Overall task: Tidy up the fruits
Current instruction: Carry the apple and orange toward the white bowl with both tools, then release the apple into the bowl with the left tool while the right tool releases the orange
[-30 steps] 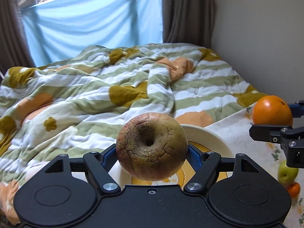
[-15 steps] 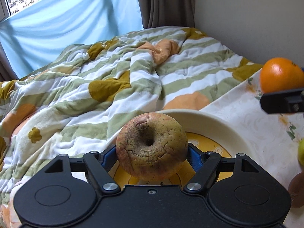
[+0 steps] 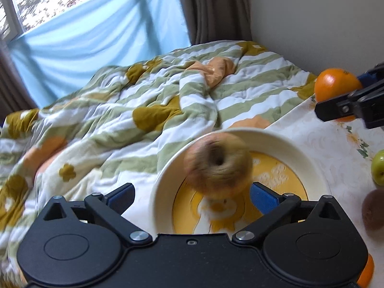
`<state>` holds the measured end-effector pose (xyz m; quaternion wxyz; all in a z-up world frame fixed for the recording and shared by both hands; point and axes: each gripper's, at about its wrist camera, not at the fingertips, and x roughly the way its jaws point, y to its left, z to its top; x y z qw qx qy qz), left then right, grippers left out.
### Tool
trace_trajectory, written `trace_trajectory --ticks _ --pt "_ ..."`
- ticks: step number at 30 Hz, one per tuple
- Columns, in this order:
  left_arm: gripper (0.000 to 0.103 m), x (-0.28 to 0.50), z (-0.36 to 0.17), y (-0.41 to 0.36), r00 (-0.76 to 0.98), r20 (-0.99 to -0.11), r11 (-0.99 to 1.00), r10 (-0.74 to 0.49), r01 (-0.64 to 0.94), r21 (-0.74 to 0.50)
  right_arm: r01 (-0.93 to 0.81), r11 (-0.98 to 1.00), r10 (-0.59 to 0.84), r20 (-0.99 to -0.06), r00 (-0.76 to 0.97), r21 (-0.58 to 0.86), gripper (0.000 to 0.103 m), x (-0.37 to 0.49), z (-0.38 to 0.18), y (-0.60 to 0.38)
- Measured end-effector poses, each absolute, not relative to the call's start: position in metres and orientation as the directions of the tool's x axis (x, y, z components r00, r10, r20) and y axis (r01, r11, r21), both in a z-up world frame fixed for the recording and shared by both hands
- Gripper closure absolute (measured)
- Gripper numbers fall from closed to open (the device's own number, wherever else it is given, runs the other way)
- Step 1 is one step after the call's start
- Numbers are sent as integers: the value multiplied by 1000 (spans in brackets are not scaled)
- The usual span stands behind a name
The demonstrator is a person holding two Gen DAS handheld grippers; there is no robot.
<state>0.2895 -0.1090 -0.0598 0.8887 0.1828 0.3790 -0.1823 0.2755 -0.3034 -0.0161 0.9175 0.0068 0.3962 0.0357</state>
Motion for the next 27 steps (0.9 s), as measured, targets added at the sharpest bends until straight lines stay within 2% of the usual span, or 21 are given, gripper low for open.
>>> trace_trajectory --ticks 7,15,22,27 --pt "0 274 -42 -75 653 -739 909 -165 392 144 -167 986 133 -740 660 29 27 284 -33 -277" --pt "0 255 -28 -43 667 -729 945 -153 315 91 -323 942 150 -753 641 -87 27 288 -70 -234" --pt "0 239 -32 -32 661 -737 952 -143 296 81 -366 914 112 -756 644 -177 27 288 -89 -218" --pt "0 231 -34 -28 658 -740 957 -139 281 71 -374 908 105 -760 641 -190 26 287 -95 -215"
